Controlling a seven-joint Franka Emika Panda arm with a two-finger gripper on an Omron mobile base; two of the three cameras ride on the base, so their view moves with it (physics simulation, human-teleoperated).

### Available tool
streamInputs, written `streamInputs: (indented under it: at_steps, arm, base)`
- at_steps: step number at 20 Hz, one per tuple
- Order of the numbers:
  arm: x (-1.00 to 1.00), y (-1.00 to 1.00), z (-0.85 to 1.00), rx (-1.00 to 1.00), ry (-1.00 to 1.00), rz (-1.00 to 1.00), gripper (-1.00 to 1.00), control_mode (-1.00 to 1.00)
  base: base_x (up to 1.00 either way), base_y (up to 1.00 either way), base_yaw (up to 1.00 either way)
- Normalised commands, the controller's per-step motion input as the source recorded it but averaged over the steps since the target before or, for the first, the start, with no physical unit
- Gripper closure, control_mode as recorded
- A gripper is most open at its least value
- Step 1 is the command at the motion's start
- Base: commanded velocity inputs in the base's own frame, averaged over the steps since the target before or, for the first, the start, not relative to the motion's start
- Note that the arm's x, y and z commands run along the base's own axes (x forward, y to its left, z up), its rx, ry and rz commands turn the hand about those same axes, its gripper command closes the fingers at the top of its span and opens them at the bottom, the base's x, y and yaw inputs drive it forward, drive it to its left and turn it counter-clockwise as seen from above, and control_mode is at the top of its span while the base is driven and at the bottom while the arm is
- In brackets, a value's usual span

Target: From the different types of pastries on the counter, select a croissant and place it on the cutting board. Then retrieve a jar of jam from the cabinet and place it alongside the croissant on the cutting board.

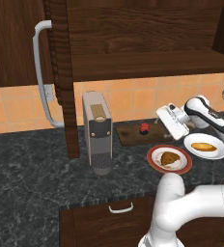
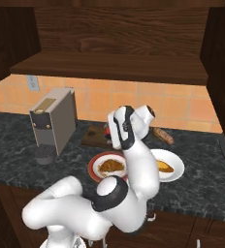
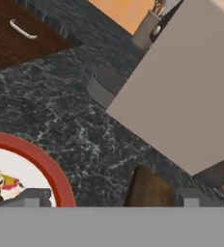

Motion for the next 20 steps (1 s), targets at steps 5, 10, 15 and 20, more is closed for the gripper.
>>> streamInputs:
  at_steps: [5, 10, 15, 20]
  arm:
    - [-0.37, 0.0, 0.45, -0.13, -0.22, 0.21, -1.0, -1.0]
    - [-0.48, 0.0, 0.07, -0.15, -0.21, 0.11, -1.0, -1.0]
    - [-0.51, 0.12, -0.21, -0.19, -0.1, -0.04, -1.0, -1.0]
    - [-0.38, 0.19, -0.28, -0.13, 0.0, -0.01, -1.0, -1.0]
  base:
    - [0.0, 0.0, 0.0]
    - [0.0, 0.0, 0.0]
    - [0.0, 0.0, 0.0]
    - [0.0, 0.0, 0.0]
